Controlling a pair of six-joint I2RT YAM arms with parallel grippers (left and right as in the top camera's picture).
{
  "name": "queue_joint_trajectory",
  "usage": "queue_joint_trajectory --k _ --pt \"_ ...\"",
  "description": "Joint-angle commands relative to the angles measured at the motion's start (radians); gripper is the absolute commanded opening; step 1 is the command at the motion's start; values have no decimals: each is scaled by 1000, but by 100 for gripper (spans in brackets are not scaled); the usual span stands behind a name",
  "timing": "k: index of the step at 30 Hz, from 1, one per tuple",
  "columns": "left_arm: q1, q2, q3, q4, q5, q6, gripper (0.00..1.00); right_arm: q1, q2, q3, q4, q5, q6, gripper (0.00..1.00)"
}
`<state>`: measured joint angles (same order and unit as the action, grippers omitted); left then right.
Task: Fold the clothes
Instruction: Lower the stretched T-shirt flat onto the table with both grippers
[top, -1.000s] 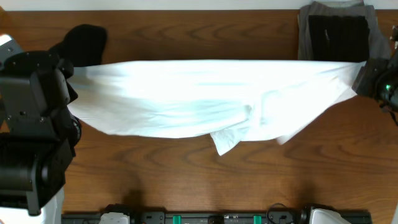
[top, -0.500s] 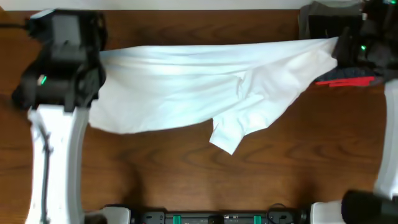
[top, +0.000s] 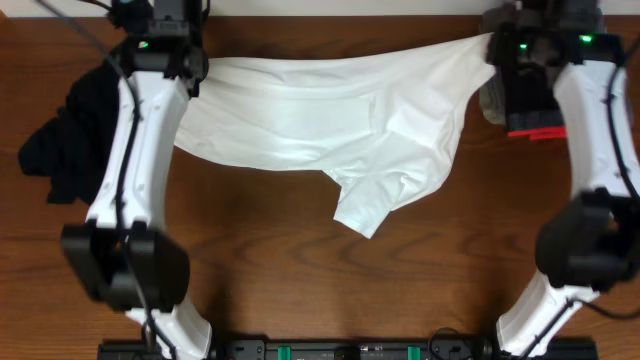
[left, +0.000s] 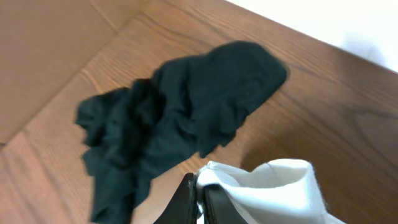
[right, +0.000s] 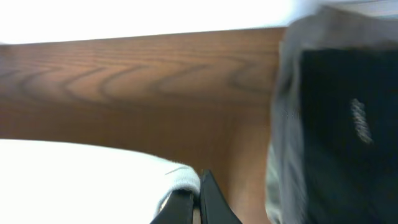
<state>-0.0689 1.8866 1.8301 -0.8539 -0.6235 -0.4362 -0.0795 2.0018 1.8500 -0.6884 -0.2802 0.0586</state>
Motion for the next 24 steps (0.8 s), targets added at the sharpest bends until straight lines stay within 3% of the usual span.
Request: queue_joint_trajectory --k 1,11,12,14,15,17,18,19,20,24 --pt "9 71 10 48 -12 -15 6 33 74 -2 74 -8 -32 1" --pt "9 256 10 396 -12 -14 6 60 229 -2 411 44 19 1" --pt "9 268 10 437 -12 -13 11 60 237 -2 440 69 41 1" --pt "9 278 10 502 -11 5 33 60 239 -2 490 100 74 3" --pt "9 278 10 525 -3 32 51 60 239 -2 511 105 79 9" --pt "9 269 13 554 23 112 91 59 234 0 553 104 91 43" --pt "9 260 14 557 24 141 98 59 231 2 560 104 95 63" --pt "9 248 14 553 25 169 98 59 226 3 567 104 95 84" --pt "9 234 14 540 30 190 98 59 218 6 565 104 99 95" --pt "9 158 14 425 52 196 98 60 177 10 512 99 105 99"
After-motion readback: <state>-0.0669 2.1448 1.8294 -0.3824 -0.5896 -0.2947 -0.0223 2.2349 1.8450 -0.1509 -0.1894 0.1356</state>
